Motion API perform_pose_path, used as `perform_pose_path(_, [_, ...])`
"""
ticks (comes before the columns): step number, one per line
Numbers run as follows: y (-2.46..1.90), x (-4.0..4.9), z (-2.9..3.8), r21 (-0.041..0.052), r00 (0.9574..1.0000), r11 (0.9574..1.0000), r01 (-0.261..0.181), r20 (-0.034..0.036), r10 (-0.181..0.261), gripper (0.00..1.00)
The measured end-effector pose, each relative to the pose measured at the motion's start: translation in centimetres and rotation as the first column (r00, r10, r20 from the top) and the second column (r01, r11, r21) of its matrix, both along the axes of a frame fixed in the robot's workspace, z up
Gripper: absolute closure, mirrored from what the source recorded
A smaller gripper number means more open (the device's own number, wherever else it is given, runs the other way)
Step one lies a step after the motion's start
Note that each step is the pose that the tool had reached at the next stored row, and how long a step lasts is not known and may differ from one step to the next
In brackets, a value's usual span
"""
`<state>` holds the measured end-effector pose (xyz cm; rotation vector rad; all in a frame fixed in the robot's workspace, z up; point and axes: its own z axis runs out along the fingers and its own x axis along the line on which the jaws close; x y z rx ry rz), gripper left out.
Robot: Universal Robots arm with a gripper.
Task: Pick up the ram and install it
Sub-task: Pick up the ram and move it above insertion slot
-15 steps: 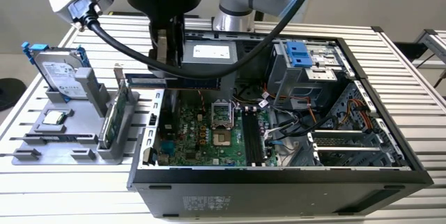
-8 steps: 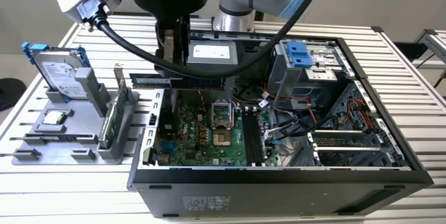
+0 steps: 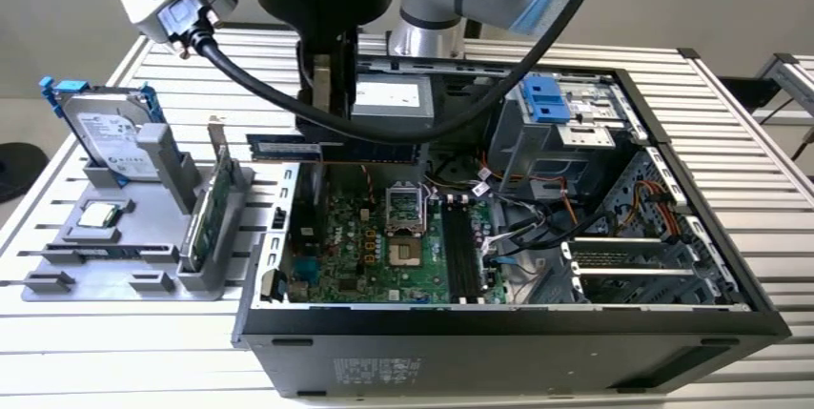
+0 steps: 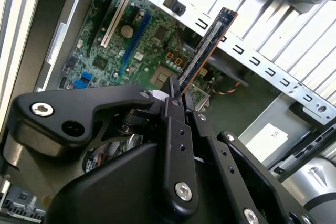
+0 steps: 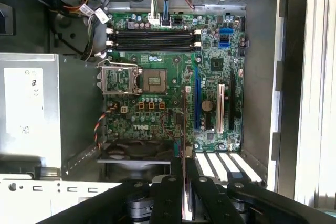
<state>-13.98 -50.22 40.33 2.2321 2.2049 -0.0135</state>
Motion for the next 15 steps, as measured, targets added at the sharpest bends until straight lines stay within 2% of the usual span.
perform_pose_path(15, [0.0, 1.32, 0.0, 0.0, 1.0, 1.0, 0.0, -0.0004, 0.0, 1.0])
